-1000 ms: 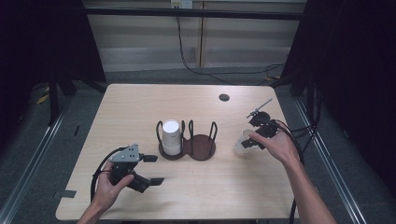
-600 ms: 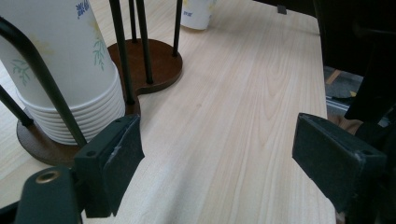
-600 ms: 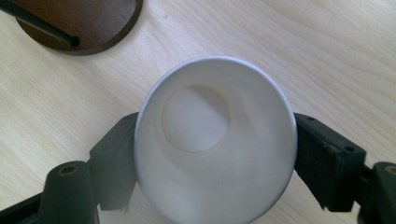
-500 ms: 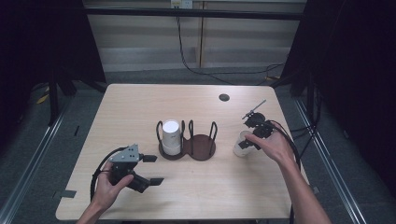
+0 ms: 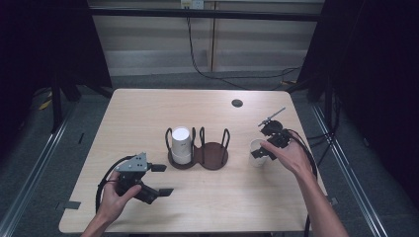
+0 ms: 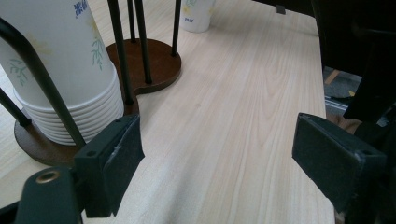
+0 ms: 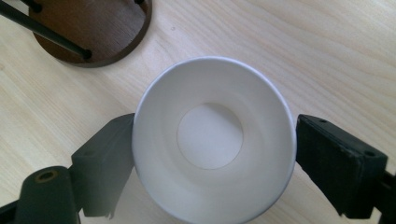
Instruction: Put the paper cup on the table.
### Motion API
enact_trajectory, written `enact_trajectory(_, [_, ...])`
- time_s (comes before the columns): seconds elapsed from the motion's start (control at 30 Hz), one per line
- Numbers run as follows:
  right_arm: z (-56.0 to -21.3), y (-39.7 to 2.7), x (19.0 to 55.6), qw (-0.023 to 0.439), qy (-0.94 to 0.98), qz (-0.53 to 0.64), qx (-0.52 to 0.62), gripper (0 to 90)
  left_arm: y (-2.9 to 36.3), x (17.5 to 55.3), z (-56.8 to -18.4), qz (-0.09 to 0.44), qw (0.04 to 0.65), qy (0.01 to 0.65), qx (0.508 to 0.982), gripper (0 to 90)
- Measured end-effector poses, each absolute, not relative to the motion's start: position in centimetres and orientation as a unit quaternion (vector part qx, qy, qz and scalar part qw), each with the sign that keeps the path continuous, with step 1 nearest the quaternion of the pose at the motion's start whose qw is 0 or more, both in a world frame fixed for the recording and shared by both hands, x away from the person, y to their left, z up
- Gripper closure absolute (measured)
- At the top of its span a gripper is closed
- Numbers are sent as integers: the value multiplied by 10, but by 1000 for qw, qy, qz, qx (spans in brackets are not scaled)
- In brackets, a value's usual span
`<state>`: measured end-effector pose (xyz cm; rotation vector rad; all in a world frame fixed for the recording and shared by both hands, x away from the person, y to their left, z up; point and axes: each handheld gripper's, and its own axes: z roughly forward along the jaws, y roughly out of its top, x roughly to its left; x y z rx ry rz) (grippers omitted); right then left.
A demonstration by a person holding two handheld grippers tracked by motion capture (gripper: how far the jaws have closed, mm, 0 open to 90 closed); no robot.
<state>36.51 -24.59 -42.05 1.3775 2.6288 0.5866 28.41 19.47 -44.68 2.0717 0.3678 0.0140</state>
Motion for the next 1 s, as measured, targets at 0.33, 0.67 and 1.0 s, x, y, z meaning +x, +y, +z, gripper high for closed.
enact_trajectory(0.33, [-413,-248,362,63,859,222,457,141,195,285,-447,6,496,153,855,162])
enact_trajectory(0.67, [-405,-253,358,86,841,272,460,138,196,285,-447,7,495,162,853,162])
enact_trajectory(1.0, [-397,-258,349,114,811,326,472,146,195,287,-448,8,487,163,858,162])
